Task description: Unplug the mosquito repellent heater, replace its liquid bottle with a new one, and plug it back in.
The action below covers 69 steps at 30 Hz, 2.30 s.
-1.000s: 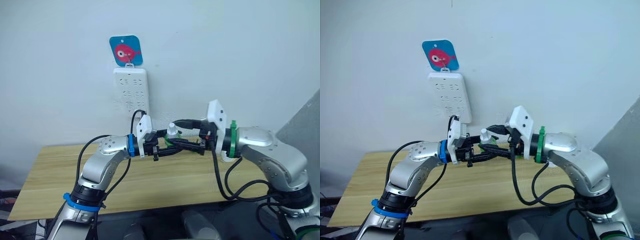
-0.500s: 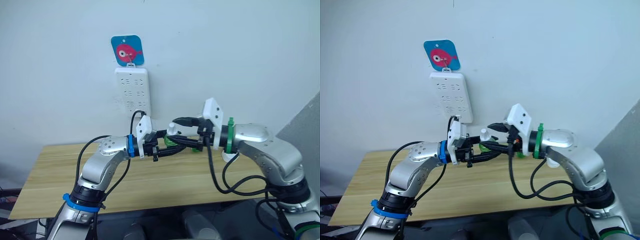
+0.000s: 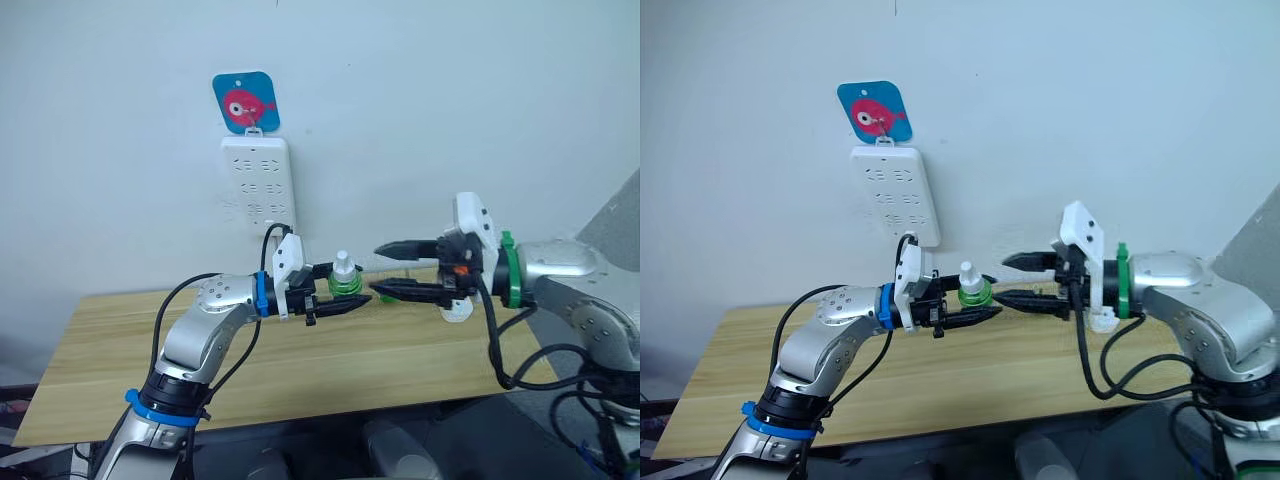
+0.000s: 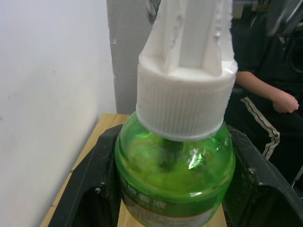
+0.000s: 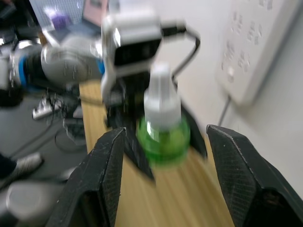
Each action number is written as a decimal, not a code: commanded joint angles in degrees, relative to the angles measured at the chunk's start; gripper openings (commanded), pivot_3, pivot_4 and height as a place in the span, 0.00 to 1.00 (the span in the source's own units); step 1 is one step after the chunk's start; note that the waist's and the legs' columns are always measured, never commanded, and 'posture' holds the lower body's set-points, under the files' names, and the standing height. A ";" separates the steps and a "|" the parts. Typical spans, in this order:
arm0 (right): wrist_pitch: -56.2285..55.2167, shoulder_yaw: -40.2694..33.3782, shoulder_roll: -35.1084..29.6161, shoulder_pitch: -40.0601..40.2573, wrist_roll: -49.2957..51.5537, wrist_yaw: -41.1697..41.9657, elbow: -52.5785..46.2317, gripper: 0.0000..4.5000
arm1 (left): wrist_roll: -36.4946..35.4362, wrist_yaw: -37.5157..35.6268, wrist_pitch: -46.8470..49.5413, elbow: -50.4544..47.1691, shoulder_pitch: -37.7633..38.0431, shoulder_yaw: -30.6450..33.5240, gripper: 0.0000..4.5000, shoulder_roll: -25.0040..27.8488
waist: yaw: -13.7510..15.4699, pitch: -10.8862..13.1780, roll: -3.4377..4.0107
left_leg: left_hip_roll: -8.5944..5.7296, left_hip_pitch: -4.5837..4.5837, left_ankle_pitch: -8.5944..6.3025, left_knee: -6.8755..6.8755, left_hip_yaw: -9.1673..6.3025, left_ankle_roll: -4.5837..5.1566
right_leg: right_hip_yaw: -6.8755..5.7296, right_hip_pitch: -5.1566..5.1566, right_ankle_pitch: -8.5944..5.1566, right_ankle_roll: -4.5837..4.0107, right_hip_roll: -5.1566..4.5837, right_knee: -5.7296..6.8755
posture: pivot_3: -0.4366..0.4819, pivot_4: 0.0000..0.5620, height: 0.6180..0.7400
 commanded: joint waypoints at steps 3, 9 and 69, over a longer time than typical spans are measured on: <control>-0.58 2.69 3.48 -2.36 -1.18 -3.49 -0.50 0.62 | 0.04 -0.60 -1.00 -2.40 -0.02 -0.08 0.51 0.48 | 0.30 0.00 0.00 | -0.02 -0.06 0.00 -0.01 -0.01 0.00 | -0.01 -0.02 0.00 0.00 -0.03 -0.05 | 0.22 0.09 1.00; -1.93 5.59 5.21 -3.36 -3.25 -3.33 1.12 0.59 | 0.10 -0.64 -0.88 -2.72 0.11 -0.06 0.51 0.62 | 0.30 0.00 0.00 | -0.02 -0.04 0.00 -0.01 -0.01 0.00 | -0.02 -0.02 0.00 0.00 -0.03 -0.04 | 0.23 0.09 1.00; -57.54 -1.74 23.90 13.72 -38.99 -29.33 66.44 0.66 | 2.33 1.98 1.70 -9.69 18.38 5.46 0.51 11.56 | 3.32 0.11 0.09 | 0.03 0.01 0.02 -0.61 0.41 0.01 | 0.33 -0.48 0.00 -0.06 -0.05 0.07 | 0.32 0.18 1.00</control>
